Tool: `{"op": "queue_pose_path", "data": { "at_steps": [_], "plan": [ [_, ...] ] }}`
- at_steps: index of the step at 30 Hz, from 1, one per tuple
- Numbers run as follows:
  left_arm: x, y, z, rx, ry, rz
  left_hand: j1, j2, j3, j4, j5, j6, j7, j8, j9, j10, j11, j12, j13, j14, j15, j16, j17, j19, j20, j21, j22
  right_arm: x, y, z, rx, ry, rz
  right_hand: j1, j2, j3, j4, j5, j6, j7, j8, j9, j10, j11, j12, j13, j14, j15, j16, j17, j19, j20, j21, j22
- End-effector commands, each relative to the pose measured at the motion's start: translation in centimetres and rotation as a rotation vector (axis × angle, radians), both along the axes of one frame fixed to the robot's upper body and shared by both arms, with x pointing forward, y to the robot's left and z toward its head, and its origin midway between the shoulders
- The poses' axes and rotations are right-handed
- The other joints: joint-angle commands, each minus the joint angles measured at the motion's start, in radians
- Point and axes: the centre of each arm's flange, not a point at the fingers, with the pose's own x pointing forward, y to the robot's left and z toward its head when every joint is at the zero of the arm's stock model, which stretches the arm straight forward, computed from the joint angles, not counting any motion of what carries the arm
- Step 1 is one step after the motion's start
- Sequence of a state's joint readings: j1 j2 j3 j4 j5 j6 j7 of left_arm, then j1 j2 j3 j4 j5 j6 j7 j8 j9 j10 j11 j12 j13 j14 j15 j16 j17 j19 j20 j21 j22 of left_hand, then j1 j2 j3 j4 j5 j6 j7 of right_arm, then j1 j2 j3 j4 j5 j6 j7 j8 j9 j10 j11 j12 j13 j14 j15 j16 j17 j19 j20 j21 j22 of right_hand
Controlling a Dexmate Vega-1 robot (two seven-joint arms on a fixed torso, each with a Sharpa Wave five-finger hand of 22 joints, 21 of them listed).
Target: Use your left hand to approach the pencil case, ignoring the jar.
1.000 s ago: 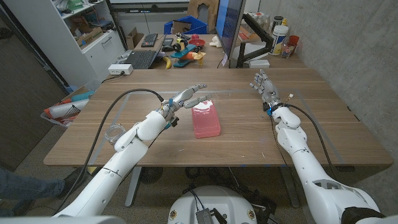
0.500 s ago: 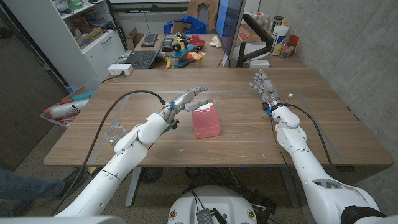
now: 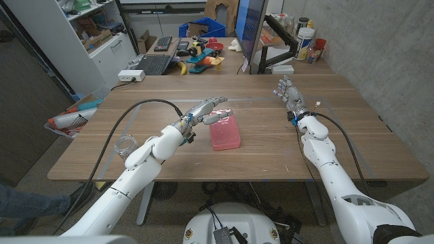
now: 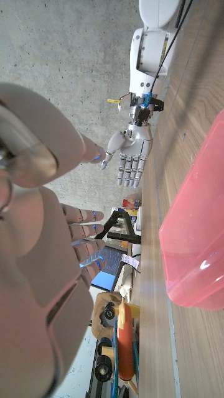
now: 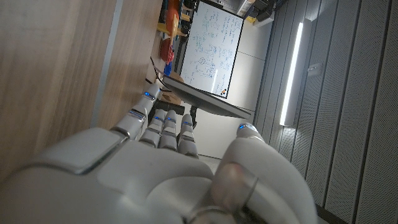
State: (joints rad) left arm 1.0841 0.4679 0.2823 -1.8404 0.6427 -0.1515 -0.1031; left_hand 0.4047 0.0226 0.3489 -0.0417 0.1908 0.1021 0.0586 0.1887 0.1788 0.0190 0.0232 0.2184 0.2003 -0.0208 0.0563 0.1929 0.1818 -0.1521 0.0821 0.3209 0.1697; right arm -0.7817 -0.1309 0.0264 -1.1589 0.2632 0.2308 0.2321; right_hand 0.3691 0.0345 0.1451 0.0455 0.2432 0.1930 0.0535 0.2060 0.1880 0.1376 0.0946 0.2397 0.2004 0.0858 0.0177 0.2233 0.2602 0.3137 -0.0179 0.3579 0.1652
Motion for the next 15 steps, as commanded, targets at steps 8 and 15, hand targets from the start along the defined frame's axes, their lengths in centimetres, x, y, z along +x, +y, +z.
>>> {"op": "queue_pose_path", "data": {
  "at_steps": [8, 15],
  "plan": [
    [-0.16, -0.23, -0.66, 0.053, -0.033, 0.046, 0.008, 0.007, 0.002, -0.012, 0.002, 0.016, 0.001, 0.008, 0.004, 0.017, 0.004, 0.004, 0.0, 0.009, 0.003, 0.001, -0.001, 0.01, -0.012, -0.007, 0.006, 0.12, -0.68, -0.21, -0.006, 0.004, -0.016, 0.003, 0.007, 0.001, -0.005, -0.005, 0.009, 0.0, -0.005, 0.003, 0.008, 0.006, -0.005, 0.002, 0.009, 0.001, 0.001, -0.001, 0.011, 0.002, -0.008, 0.003],
    [0.04, -0.22, -0.83, 0.062, -0.04, 0.058, 0.009, 0.009, 0.003, -0.015, 0.002, 0.02, 0.001, 0.008, 0.004, 0.022, 0.002, 0.006, 0.0, 0.012, 0.003, 0.001, -0.001, 0.012, -0.01, -0.01, 0.006, 0.32, -0.73, -0.4, -0.004, 0.008, -0.016, 0.003, 0.008, 0.0, -0.006, -0.005, 0.009, 0.001, -0.005, 0.003, 0.011, 0.006, -0.005, 0.002, 0.011, 0.001, 0.001, -0.002, 0.012, 0.003, -0.011, 0.003]
  ]
}}
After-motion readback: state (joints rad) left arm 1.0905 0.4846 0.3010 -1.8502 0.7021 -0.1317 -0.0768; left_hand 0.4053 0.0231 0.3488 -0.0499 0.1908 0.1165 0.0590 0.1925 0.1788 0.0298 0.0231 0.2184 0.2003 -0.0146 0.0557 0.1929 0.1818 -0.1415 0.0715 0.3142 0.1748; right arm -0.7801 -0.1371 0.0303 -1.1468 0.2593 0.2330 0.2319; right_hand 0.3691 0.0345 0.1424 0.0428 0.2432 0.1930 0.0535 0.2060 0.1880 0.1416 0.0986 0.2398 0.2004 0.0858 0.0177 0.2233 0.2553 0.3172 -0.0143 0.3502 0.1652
